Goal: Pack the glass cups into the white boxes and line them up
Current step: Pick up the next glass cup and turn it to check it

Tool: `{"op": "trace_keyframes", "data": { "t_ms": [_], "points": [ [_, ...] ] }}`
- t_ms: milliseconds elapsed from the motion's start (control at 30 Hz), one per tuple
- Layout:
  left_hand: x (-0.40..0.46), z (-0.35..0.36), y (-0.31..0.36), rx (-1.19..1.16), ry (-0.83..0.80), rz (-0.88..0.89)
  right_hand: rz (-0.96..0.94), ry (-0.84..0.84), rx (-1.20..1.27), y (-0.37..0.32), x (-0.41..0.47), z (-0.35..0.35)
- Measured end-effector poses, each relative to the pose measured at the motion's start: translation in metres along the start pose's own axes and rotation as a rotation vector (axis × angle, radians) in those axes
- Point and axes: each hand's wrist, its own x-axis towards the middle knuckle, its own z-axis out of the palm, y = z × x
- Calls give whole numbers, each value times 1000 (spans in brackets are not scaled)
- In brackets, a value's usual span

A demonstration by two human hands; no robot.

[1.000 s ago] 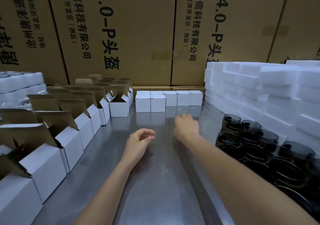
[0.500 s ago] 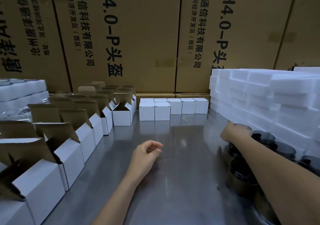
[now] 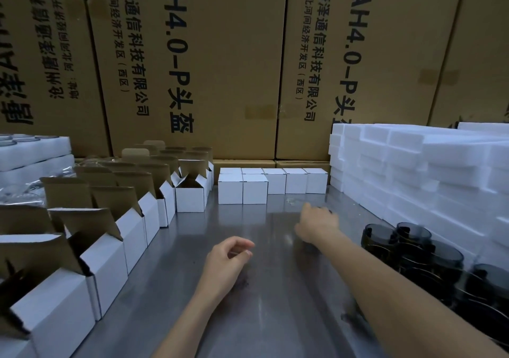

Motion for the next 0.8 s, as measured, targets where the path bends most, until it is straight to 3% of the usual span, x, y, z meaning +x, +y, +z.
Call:
{"op": "trace_keyframes", "data": {
  "t_ms": [233, 400, 600, 700, 800],
  "points": [
    [1, -1, 1, -70, 88, -21, -242, 226, 109, -52, -39, 17],
    [2, -1, -2, -132, 152, -48, -394, 400, 315, -71, -72, 29],
    [4, 1, -4, -163, 59, -72, -553, 512, 522, -64, -97, 47],
    [3, 3, -5, -158, -14, -72, -474, 499, 638, -58, -97, 52],
    [1, 3, -4, -151, -45, -54, -303, 286, 889, -55, -92, 52]
  ]
}}
